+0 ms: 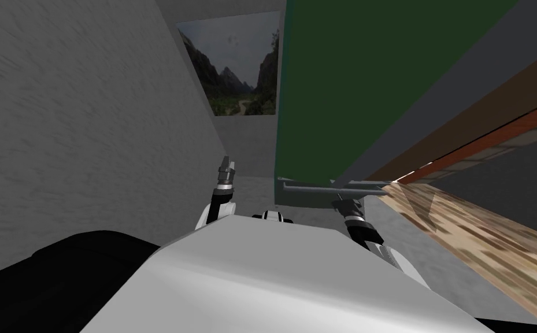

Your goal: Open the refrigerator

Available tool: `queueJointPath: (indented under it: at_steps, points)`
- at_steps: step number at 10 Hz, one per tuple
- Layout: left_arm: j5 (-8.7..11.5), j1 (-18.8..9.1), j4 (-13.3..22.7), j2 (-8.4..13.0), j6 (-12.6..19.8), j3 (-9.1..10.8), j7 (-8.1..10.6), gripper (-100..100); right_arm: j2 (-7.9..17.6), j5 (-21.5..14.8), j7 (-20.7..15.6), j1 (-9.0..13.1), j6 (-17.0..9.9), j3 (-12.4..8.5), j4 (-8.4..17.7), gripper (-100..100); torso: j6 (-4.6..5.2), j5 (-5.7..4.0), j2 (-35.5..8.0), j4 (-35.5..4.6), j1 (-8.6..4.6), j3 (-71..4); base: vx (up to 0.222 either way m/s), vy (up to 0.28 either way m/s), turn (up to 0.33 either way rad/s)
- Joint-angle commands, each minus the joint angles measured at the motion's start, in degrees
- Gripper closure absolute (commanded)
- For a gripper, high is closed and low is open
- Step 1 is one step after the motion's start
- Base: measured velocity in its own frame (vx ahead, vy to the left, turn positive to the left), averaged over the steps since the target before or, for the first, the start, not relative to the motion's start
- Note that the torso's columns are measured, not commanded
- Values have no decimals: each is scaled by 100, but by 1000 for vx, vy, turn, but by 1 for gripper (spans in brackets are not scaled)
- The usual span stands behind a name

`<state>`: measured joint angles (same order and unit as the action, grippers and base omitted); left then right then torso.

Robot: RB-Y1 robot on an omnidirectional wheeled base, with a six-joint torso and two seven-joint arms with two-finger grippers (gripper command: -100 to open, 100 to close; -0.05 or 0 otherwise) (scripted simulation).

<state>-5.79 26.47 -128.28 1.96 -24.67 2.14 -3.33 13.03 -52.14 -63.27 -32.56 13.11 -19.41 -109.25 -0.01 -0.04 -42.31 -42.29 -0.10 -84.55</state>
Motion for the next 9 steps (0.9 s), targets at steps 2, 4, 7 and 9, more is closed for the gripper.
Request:
queueJointPath:
  at_steps: [2,4,7,9]
  points:
    - [0,0,0,1,0,1,0,0,105,0,81,-132,-113,16,-151,-100,-3,-4,20,5,-26,-13,-1,20,38]
    - [0,2,0,4,0,4,0,0,265,18,168,-209,-84,51,-218,-100,0,-15,29,9,-52,-19,54,-143,125]
    - [0,2,0,4,0,4,0,0,408,35,242,-285,-62,82,-284,-100,-3,3,17,5,7,-11,45,-129,75]
    - [0,1,0,2,0,2,0,0,418,36,253,-287,-58,82,-287,100,1,15,-9,-2,47,5,5,-13,0]
